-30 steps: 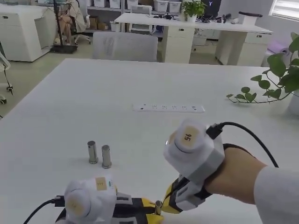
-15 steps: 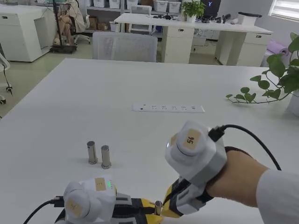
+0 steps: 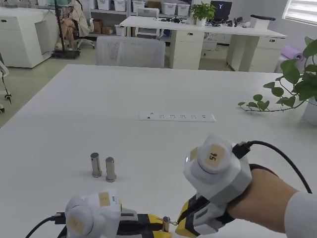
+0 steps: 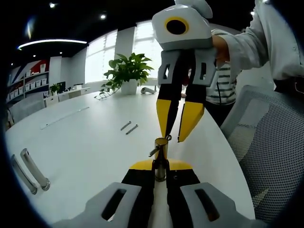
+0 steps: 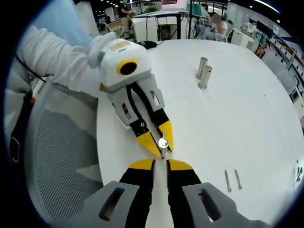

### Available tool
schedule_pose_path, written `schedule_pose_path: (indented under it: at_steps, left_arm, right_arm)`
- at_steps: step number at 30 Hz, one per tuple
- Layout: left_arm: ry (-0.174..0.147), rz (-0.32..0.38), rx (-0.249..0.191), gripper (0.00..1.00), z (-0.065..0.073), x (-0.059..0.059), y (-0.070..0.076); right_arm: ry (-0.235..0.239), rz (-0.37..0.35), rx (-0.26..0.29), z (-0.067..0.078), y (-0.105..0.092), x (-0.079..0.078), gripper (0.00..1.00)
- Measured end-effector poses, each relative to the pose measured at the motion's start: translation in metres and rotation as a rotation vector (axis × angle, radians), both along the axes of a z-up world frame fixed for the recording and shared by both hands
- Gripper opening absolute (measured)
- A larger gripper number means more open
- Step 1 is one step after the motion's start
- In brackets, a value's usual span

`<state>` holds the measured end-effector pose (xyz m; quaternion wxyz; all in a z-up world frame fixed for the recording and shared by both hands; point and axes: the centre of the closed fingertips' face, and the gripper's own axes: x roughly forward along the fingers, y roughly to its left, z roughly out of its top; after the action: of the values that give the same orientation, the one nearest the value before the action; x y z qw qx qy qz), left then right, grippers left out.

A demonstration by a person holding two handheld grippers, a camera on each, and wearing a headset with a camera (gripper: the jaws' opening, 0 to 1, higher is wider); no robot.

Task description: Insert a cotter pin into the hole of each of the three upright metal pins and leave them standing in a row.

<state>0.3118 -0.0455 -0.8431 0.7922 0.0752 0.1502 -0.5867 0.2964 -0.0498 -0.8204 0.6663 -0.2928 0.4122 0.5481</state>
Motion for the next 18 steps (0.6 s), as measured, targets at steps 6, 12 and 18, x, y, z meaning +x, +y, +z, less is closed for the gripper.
schedule_pose_path:
  at_steps: [6, 12, 18]
  left_arm:
    - [0.000, 0.002, 0.001, 0.06, 0.0003, 0.0001, 0.0000]
    - [0.000, 0.002, 0.001, 0.06, 0.0000, 0.0010, -0.0003]
    - [0.001, 0.002, 0.000, 0.06, -0.0001, 0.0019, -0.0007]
  right_arm:
    - [-0.011, -0.019, 0.015, 0.0021, 0.0018, 0.0043, 0.10]
    - [-0.014, -0.010, 0.016, 0.0010, 0.0044, 0.0058, 0.05]
    - [-0.027, 0.010, 0.012, 0.0011, 0.0076, 0.0078, 0.05]
